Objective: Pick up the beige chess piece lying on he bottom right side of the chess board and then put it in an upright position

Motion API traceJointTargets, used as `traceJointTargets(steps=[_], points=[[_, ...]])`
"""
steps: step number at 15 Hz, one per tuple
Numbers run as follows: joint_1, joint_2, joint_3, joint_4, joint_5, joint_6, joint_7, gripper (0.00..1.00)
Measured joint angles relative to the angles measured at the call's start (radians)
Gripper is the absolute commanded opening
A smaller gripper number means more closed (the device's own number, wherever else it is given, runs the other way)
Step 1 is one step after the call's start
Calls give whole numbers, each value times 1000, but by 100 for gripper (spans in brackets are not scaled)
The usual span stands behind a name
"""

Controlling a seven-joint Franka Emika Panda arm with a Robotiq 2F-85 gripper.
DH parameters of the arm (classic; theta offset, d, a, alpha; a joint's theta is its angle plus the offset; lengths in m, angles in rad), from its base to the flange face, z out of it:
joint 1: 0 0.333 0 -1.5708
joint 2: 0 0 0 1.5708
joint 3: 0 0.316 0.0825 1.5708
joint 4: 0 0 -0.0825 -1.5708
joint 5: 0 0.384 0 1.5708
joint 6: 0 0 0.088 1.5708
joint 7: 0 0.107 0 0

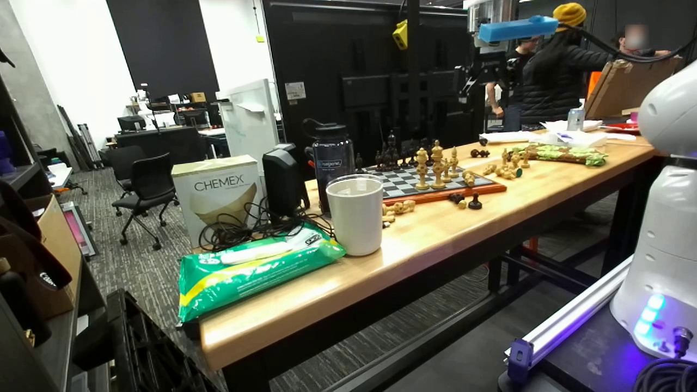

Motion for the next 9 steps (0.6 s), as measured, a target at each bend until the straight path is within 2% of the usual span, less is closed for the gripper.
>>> traceJointTargets(steps=[3, 9], points=[[-19, 11, -17, -42, 4, 54, 6, 100], [-19, 15, -30, -52, 6, 64, 7, 100]])
